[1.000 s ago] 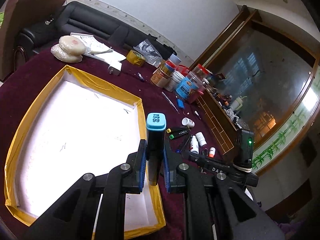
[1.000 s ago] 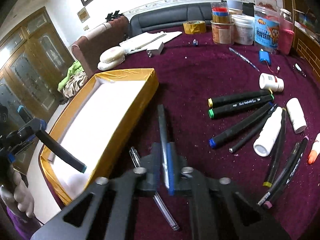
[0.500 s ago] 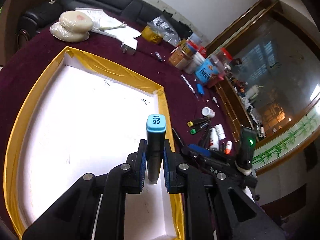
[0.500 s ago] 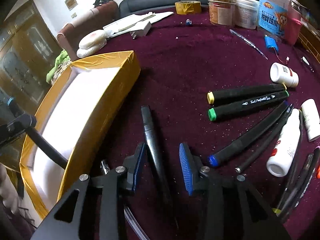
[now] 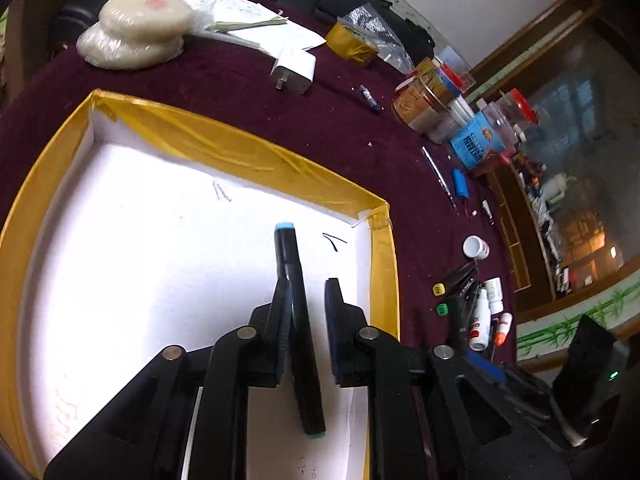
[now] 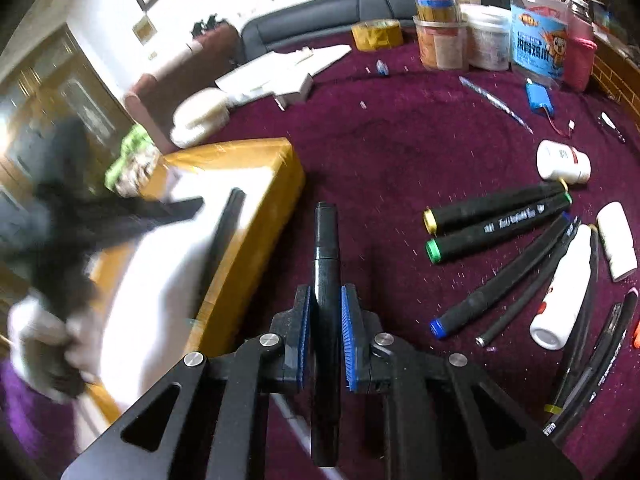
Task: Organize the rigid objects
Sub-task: 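Lower both held markers into the white box and open both tools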
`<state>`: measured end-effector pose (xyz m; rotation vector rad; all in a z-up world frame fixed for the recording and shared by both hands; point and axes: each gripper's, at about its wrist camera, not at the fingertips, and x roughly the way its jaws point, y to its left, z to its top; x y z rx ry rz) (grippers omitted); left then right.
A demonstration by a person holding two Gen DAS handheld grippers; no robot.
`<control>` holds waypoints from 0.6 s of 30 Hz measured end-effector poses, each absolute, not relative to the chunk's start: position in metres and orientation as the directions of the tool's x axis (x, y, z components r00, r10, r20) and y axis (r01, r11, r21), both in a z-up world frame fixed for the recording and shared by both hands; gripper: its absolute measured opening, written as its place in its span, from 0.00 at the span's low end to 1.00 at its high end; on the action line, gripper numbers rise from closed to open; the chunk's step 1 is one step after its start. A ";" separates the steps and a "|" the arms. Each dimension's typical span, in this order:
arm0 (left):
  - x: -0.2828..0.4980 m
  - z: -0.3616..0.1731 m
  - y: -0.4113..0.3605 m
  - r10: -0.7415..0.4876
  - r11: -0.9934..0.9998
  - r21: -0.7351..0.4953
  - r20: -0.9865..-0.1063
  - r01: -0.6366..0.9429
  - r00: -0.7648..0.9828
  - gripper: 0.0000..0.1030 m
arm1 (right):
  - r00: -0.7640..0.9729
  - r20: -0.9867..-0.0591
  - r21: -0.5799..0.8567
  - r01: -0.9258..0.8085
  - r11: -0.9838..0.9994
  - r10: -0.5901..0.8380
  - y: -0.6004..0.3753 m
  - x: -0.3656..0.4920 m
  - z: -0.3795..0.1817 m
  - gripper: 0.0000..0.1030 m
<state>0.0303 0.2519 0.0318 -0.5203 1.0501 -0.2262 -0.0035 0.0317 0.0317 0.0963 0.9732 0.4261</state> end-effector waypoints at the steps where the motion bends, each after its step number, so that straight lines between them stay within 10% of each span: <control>1: 0.025 0.030 0.254 -0.427 0.847 -0.527 -0.755 -0.072 0.497 0.18 | 0.483 -0.768 0.295 -0.318 0.901 0.421 0.033 -0.004 0.040 0.13; 7: -0.012 0.025 0.278 -0.430 0.793 -0.595 -0.702 -0.135 0.567 0.41 | 0.412 -0.741 0.414 -0.343 0.843 0.531 0.064 0.005 0.055 0.13; 18: -0.050 0.025 0.300 -0.442 0.701 -0.691 -0.616 -0.178 0.652 0.54 | 0.405 -0.819 0.301 -0.302 0.905 0.408 0.130 0.047 0.028 0.13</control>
